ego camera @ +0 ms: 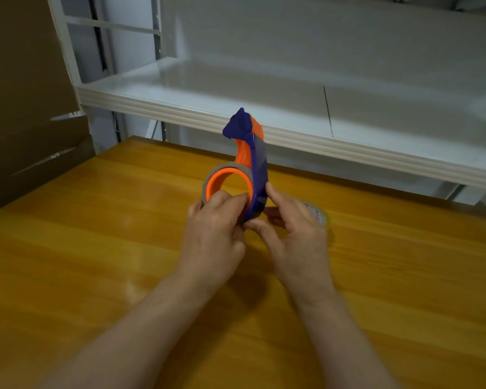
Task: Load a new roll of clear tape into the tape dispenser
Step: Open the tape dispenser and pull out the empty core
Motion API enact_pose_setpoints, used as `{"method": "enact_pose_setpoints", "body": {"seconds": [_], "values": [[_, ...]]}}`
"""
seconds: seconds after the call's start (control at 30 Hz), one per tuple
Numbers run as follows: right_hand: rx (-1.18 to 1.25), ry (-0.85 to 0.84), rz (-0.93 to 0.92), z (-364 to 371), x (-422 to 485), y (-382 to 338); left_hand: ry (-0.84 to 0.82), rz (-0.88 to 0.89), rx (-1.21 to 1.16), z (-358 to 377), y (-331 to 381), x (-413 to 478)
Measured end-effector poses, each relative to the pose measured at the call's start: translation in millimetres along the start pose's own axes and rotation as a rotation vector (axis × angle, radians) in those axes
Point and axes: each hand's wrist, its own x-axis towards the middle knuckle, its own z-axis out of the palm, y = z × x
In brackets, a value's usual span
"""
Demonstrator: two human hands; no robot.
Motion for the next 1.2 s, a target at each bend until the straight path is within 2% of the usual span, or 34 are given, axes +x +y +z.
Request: {"method": "enact_pose_setpoints", "body": {"seconds": [0.1,0.2,0.33,0.57,0.73,0.87,0.97,1.1,1.2], "values": [[0.018,-0.053,0.032,3.3,0.6,-5.2,0.019,0.007,0.148,-2.7,1.7,-0.5],[-0.002,-0.055,0.006,2.8,0.2,-5.3,0.015,0.010,0.160,-5.1,2.4,-1.4],[-0.025,0.074,-0.079,-4.6,1.3,-1.9,0.034,0.000,0.111,-6.3,-0.9,-0.3],[0.131,0.375,-0.001,-12.2,4.0,-1.8,-0.008,-0.025,-0.183,-3.8,0.1,-0.1],[0.216,0.455,0.096,-11.2,4.3,-0.3,-0.105,-0.170,-0.419,1.2,11.9,-3.0],[0.259,0.469,0.187,-11.6,7.0,0.7,-0.143,-0.191,-0.446,0.5,15.9,-4.9],[0.423,0.452,0.344,-16.6,10.2,1.6,-0.142,-0.121,-0.382,0.8,19.6,-6.7],[0.632,0.287,0.566,-17.1,13.0,2.4,-0.153,-0.031,-0.318,-1.2,21.0,-7.6],[0.767,0.192,0.660,-14.8,11.8,-4.2,-0.166,-0.001,-0.272,-4.6,18.4,-6.6]]}}
